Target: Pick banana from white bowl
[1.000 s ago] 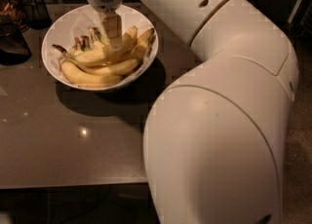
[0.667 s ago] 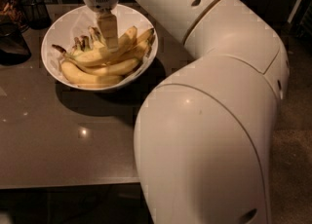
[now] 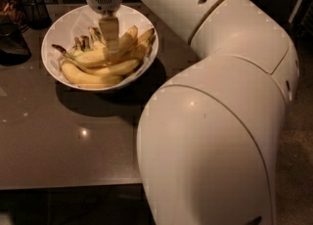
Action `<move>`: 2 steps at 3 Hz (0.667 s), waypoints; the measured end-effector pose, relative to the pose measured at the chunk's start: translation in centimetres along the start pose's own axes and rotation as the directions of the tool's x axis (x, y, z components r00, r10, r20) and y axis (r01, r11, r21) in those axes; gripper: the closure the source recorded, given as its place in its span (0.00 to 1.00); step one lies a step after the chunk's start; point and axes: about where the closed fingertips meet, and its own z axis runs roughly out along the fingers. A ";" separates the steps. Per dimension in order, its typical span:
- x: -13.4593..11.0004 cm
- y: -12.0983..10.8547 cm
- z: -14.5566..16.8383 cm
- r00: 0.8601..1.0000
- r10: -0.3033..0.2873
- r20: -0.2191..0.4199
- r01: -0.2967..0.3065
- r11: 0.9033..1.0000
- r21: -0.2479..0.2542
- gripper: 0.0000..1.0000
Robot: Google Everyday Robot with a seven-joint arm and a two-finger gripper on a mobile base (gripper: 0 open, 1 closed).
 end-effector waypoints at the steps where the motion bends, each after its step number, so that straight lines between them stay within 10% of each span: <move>1: 0.9 0.7 0.0 0.999 0.044 0.000 -0.044 0.999 -0.015 0.37; 2: 1.3 0.9 0.0 0.998 0.063 -0.005 -0.063 0.998 -0.021 0.37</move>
Offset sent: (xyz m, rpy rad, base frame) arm -0.0347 -0.0438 -0.0018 -0.0840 0.1275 -0.1043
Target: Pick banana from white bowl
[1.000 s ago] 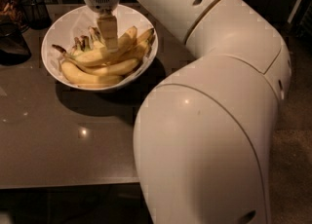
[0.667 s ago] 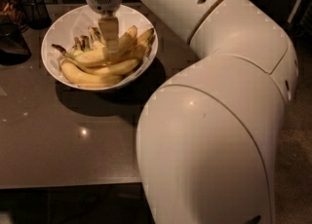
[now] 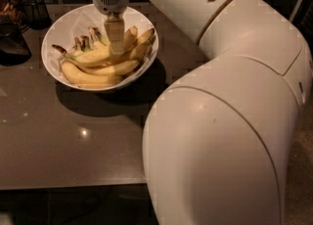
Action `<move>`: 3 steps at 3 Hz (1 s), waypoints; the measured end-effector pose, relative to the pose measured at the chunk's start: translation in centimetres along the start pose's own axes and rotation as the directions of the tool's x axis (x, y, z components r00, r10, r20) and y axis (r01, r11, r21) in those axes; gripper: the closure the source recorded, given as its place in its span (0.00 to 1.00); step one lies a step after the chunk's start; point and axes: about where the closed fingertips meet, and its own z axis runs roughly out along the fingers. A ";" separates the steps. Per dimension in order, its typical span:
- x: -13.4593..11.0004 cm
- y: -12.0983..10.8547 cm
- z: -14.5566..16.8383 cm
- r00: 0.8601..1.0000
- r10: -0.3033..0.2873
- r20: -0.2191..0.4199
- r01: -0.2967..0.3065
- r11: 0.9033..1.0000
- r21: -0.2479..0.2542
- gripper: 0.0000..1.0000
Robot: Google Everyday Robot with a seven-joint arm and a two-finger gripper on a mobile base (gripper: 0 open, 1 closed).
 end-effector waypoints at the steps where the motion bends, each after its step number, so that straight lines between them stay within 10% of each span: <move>1: 0.1 0.0 0.0 1.000 -0.007 -0.006 0.007 1.000 -0.002 0.37; 3: 0.3 1.0 1.5 0.999 -0.031 -0.009 0.031 0.999 -0.039 0.37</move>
Offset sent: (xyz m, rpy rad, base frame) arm -0.0299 -0.0299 -0.0126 -0.1244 0.1261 0.0175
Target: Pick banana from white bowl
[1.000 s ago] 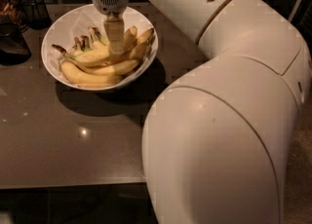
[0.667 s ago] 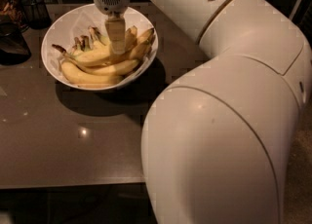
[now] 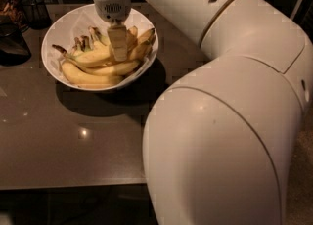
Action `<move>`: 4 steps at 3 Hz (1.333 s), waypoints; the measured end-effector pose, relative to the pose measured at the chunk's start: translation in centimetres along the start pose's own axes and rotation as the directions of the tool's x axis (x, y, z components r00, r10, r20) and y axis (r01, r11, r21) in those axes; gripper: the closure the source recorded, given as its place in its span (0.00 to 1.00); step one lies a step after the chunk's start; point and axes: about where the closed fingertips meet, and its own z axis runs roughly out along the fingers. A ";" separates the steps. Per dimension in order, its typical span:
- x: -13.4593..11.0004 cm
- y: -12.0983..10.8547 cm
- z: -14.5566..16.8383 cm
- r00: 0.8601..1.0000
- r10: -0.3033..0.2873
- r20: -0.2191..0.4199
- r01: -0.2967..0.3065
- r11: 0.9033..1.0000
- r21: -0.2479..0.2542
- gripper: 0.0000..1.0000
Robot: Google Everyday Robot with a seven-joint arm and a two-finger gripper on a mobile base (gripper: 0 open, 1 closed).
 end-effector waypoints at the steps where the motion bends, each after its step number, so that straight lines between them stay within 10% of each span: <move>1: 0.1 0.8 1.0 1.000 -0.002 0.005 0.002 1.000 -0.030 0.36; 4: 0.1 0.9 0.9 1.000 0.000 0.004 0.000 1.000 -0.027 0.99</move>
Offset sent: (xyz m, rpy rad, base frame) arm -0.0343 -0.0267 -0.0179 -0.0697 0.0662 -0.0220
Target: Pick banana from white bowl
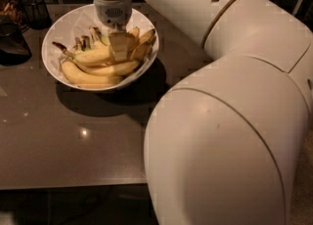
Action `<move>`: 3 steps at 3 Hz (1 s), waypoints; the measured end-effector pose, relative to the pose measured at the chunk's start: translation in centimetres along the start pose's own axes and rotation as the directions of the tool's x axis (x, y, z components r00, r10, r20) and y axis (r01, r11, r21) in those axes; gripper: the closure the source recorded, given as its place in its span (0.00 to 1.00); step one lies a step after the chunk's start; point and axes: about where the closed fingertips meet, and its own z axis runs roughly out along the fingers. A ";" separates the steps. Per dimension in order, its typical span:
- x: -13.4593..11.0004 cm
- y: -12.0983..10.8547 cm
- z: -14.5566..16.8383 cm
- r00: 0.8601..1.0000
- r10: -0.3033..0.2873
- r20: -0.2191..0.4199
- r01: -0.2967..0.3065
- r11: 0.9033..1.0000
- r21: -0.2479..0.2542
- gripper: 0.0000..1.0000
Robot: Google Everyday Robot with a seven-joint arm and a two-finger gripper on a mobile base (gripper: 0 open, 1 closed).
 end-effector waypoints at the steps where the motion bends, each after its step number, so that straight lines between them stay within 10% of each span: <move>1: -0.4 -0.6 0.1 1.000 0.000 0.018 -0.001 1.000 0.025 1.00; 3: 3.3 2.7 -4.8 0.985 0.088 0.147 -0.110 0.983 0.147 1.00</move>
Offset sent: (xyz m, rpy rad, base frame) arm -0.0375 -0.0489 0.0622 0.1861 -0.1408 -0.0921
